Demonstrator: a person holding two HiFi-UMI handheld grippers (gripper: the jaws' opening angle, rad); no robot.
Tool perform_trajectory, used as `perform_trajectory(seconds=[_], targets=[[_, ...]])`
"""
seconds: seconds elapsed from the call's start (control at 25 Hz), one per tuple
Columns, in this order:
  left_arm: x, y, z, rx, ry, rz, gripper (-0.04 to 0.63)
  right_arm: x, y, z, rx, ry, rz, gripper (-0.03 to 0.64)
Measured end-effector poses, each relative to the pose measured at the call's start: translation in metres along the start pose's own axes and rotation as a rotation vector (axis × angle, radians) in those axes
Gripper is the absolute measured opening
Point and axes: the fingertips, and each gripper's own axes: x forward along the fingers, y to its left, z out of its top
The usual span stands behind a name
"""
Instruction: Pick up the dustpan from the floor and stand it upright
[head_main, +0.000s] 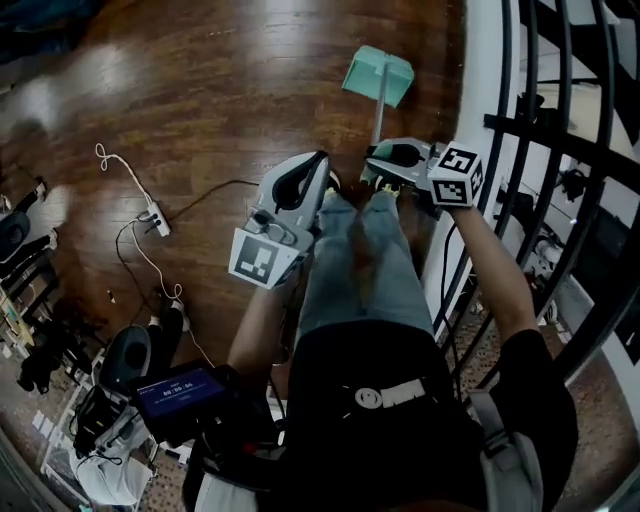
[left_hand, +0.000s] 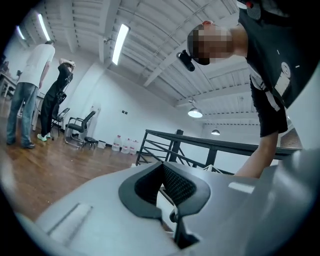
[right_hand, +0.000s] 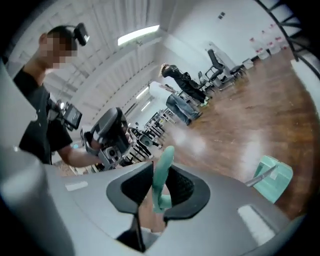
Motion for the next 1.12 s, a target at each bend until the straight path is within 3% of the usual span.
perform_trajectory(seconds=[0.2,0.36,0.48,0.6,0.64,0.68,0.84,0.92,1.04,1.12], targets=[[0.006,0.005,0.007,0.017,-0.015,-0.008,0.018,0.002,-0.027,0.024,0.326,-0.137,0.046,0.078],[-0.016,0.012,-0.014,0.042,-0.018,-0.017,0.018,0.009,-0.079,0.012,0.449,-0.279,0.033,0.087],[-0.013,0.003,-0.020,0.047,-0.005,-0.034,0.018,-0.025,-0.118,0.016,0.556,-0.449,0.000,0.084],[-0.008,-0.002,-0.020,0.052,0.003,-0.041,0.018,-0.048,-0.138,0.012,0.622,-0.525,-0.006,0.085],[-0.008,-0.001,-0.020,0.053,0.004,-0.042,0.018,-0.051,-0.143,0.009,0.634,-0.535,-0.006,0.094],[-0.008,0.000,-0.020,0.053,0.006,-0.043,0.018,-0.053,-0.146,0.005,0.642,-0.545,-0.008,0.158],[-0.007,0.003,-0.017,0.063,0.007,-0.050,0.018,-0.065,-0.154,-0.004,0.640,-0.584,-0.024,0.167],[-0.004,0.002,-0.016,0.072,0.007,-0.056,0.018,-0.067,-0.155,-0.009,0.608,-0.550,-0.046,0.268],[0.003,0.001,-0.013,0.080,0.003,-0.062,0.018,-0.066,-0.150,-0.010,0.478,-0.479,-0.096,0.312],[0.009,-0.001,-0.010,0.083,0.000,-0.065,0.018,-0.067,-0.155,-0.017,0.368,-0.400,-0.213,0.329]])
